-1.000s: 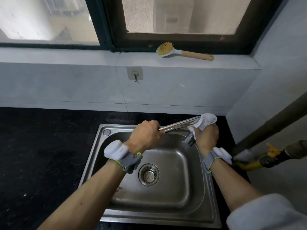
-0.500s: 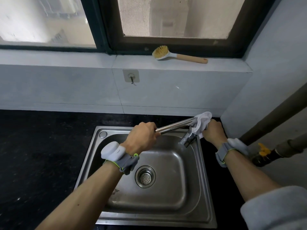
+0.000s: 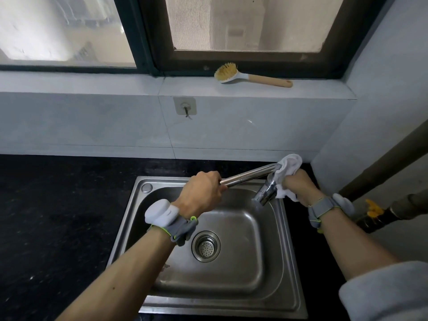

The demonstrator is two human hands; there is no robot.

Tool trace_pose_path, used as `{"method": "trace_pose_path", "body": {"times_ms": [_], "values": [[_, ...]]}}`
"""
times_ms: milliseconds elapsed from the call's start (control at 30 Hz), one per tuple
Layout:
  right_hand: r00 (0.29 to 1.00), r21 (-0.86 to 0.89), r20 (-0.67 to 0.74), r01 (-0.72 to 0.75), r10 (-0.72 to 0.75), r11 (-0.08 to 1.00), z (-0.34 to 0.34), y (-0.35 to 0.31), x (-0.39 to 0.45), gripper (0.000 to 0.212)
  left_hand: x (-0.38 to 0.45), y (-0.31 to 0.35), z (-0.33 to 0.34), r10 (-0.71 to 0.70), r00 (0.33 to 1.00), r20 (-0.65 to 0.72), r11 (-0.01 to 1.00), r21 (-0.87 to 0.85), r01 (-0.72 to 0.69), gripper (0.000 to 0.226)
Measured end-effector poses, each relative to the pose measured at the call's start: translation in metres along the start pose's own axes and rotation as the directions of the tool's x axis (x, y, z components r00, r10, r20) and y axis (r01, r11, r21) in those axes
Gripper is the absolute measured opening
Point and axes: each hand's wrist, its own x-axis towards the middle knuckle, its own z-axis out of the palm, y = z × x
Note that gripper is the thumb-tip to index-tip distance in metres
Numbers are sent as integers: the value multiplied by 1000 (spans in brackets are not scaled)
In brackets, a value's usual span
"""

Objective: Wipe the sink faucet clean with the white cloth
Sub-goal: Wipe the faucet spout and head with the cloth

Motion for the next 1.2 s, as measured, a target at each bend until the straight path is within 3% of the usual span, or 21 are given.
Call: {"method": "trace_pose_path", "body": {"times_ms": [100, 267, 400, 500, 667, 833, 967, 1067, 1133, 1200], "values": [[999, 4, 49, 19, -19, 1000, 4, 4, -4, 21, 1, 0, 0, 5, 1000, 2, 1000, -3, -5, 32], [994, -133, -108, -29, 14, 991, 20, 18, -9, 32, 3, 2, -2, 18, 1000, 3, 1000, 23, -18, 33], [991, -115, -135, 11, -27, 993, 36, 23, -14, 28, 2, 1, -2, 18, 1000, -3, 999, 37, -18, 32], [984, 97, -165, -48, 64, 994, 40, 27, -15, 35, 2, 1, -1, 20, 1000, -3, 999, 36, -20, 31], [977, 462, -106, -116, 185, 879, 40, 29, -17, 30, 2, 0, -1, 27, 1000, -6, 999, 17, -27, 32], [969, 613, -49, -162, 241, 773, 32, 23, -16, 6, -2, -1, -1, 32, 999, -4, 999, -30, -32, 30], [973, 713, -35, -136, 229, 688, 22, 6, -6, 13, -3, -3, -1, 21, 1000, 9, 995, -94, -20, 29], [981, 831, 44, -142, 191, 537, 23, -7, 1, 45, -2, -5, -2, 25, 999, 25, 992, -121, -22, 29], [984, 888, 45, -118, 170, 444, 27, -12, 5, 36, -2, -6, -3, 31, 999, 32, 992, -125, -27, 30], [984, 894, 47, -117, 169, 433, 33, -15, 10, 25, -2, -5, -4, 40, 999, 35, 992, -123, -36, 30]]}}
